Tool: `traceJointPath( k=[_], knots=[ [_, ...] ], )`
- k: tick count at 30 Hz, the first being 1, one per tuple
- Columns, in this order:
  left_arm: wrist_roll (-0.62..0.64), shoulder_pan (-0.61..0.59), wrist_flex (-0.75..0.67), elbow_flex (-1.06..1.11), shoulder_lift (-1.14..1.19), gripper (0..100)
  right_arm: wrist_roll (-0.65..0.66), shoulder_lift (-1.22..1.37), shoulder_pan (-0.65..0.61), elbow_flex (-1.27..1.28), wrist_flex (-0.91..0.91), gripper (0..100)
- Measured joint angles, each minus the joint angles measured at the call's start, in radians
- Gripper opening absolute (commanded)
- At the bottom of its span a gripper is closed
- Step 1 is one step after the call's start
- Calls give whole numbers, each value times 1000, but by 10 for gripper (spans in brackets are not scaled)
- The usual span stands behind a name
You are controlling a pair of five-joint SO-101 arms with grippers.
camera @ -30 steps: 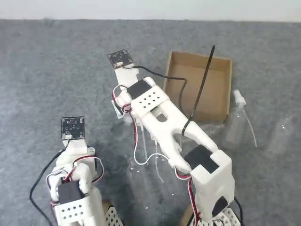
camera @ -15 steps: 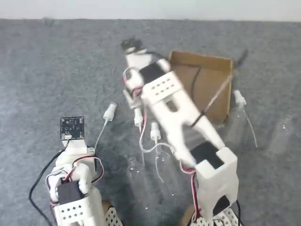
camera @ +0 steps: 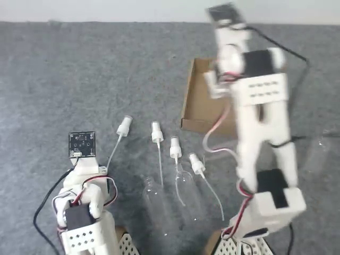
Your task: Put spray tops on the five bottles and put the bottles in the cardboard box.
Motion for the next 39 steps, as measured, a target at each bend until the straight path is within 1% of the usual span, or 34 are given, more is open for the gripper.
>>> traceJointPath(
  k=[5, 9, 12, 15, 18, 22, 25, 30, 39],
  knots=[
    [0, 0, 0, 0, 0, 13, 121, -44, 230, 83, 0, 141],
    [0, 0, 0, 0, 0, 13, 169, -46, 399, 106, -28, 142],
    [0, 0, 0, 0, 0, 13, 176, -44, 486, 123, -60, 142],
    [0, 0, 0, 0, 0, 13, 180, 6, 540, 132, -138, 142],
    [0, 0, 0, 0, 0, 13, 180, 110, 557, 132, -213, 142],
    [0, 0, 0, 0, 0, 13, 183, 247, 545, 133, -304, 138],
    [0, 0, 0, 0, 0, 13, 212, 301, 500, 133, -370, 137],
    [0, 0, 0, 0, 0, 13, 253, 361, 427, 133, -425, 137],
    [0, 0, 0, 0, 0, 13, 261, 488, 448, 133, -525, 137]
  ],
)
